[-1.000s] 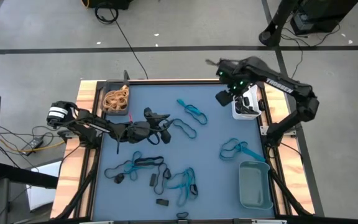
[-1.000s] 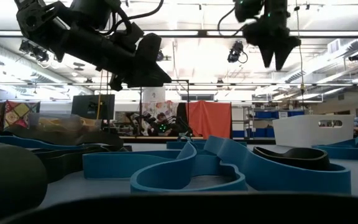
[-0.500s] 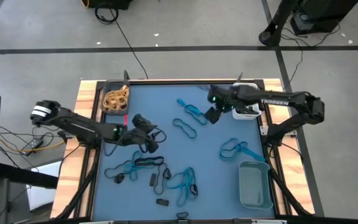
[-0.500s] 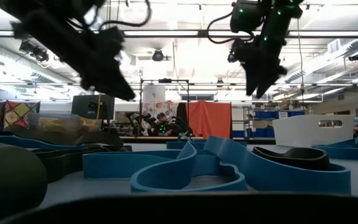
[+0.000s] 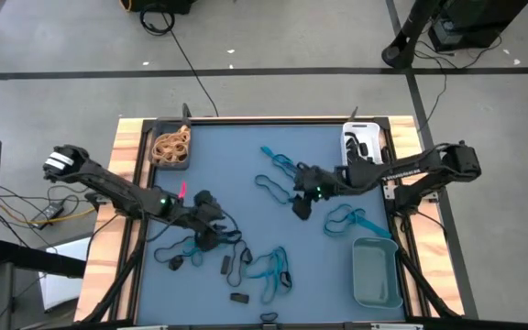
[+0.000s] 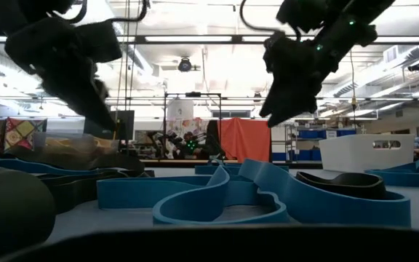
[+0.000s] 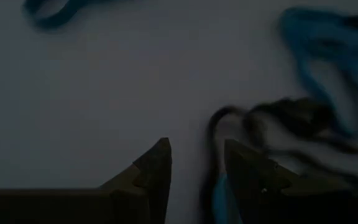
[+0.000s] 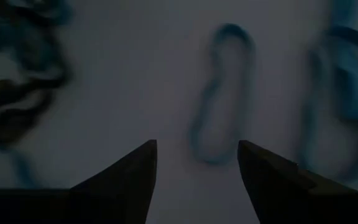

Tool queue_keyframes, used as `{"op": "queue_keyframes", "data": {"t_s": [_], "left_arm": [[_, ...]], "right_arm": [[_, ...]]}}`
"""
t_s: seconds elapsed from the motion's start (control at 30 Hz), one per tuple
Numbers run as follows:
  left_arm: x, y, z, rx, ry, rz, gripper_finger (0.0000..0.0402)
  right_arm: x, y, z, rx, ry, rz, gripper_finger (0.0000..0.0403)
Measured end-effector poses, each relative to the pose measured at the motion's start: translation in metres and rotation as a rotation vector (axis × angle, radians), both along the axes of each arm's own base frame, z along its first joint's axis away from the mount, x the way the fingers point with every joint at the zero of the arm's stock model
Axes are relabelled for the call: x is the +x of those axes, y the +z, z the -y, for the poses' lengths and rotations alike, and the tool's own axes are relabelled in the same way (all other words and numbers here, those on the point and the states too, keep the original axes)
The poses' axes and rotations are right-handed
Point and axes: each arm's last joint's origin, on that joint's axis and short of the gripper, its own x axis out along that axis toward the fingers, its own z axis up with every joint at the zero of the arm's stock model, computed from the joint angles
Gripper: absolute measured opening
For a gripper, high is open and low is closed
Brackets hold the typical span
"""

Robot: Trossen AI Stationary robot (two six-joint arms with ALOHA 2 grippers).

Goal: Sort rubber bands into baskets
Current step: Put the black rubber band into the white bin

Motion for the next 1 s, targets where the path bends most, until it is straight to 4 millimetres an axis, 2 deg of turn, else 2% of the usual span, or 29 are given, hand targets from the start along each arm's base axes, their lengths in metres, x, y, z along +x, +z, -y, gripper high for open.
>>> {"op": "queue_keyframes", "data": {"t_s": [0.27, 0.43, 0.67, 0.8, 1.0], "left_arm": [[0.033, -0.024, 0.014, 0.047, -0.09, 0.119, 0.0152], [0.037, -0.043, 0.018, -0.023, -0.084, 0.055, 0.0152], [0.035, -0.046, 0.024, -0.099, -0.106, 0.026, 0.0146], [0.033, -0.047, 0.024, -0.095, -0.104, 0.007, 0.0108], [0.031, -0.05, 0.023, -0.087, -0.1, -0.026, 0.0017]], "right_arm": [[0.001, -0.002, -0.029, 0.0, 0.102, 0.066, 0.0225], [0.0, -0.002, -0.041, 0.004, 0.147, 0.065, 0.0218], [-0.001, -0.002, -0.044, -0.008, 0.157, 0.064, 0.0217], [-0.001, -0.002, -0.044, -0.012, 0.152, 0.064, 0.0215], [-0.001, -0.002, -0.044, -0.008, 0.148, 0.066, 0.0213]]}}
